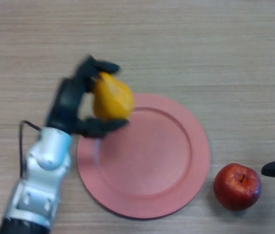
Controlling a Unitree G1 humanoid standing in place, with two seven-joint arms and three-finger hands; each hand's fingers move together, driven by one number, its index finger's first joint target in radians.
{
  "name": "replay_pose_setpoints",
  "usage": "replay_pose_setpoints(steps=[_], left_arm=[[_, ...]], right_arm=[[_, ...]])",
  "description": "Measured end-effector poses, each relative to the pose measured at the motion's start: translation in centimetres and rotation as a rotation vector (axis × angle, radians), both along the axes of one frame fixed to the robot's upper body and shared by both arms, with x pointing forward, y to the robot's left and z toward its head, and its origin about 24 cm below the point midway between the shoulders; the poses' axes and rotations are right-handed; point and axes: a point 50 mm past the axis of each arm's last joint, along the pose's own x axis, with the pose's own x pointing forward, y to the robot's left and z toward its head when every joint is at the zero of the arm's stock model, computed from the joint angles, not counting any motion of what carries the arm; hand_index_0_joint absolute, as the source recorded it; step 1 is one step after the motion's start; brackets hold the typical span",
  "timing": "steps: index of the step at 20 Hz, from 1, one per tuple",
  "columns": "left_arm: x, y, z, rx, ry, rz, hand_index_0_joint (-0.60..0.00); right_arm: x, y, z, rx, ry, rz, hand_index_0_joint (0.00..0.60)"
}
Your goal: Pick up the yellow pear and place it on the plate
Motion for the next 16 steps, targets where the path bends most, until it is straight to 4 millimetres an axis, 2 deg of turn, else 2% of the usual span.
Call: replay_pose_setpoints(steps=[2, 4, 6, 8, 10, 12, 13, 14, 15, 16], left_arm=[[-0.4, -1.2, -1.3, 0.173, -0.031, -0.059, -0.6], [-0.7, -1.6, -2.0, 0.153, -0.003, -0.082, -0.6], [-1.2, -1.7, -2.4, 0.02, 0.064, -0.121, -0.6], [-1.1, -1.7, -2.6, 0.033, 0.144, -0.124, -0.6], [-1.0, -1.5, -3.1, -0.038, 0.221, -0.109, -0.6], [-1.0, -1.4, -3.2, -0.06, 0.238, -0.106, -0.399], [-1.0, -1.4, -3.2, -0.06, 0.239, -0.106, -0.25], [-1.0, -1.4, -3.2, -0.059, 0.242, -0.104, -0.149], [-1.0, -1.4, -3.3, -0.053, 0.252, -0.098, 0.0], [-1.0, -1.4, -3.4, -0.044, 0.254, -0.095, 0.0]], right_arm=[[0.0, 0.0, 0.0, -0.001, 0.0, 0.0, 0.0], [0.0, 0.0, 0.0, -0.001, 0.0, -0.001, 0.0], [0.0, -0.1, 0.0, -0.003, 0.002, -0.004, 0.0], [0.0, 0.0, 0.0, -0.003, 0.003, -0.002, 0.0], [-0.1, -0.1, -0.1, -0.003, 0.006, -0.003, 0.0], [-0.1, 0.0, -0.2, 0.003, 0.007, -0.004, 0.0], [-0.1, 0.0, -0.2, 0.002, 0.007, -0.004, 0.0], [-0.1, 0.0, -0.2, 0.002, 0.007, -0.004, 0.0], [-0.1, 0.0, -0.2, 0.0, 0.007, -0.005, 0.0], [-0.1, -0.1, -0.2, -0.019, 0.011, -0.013, 0.0]])
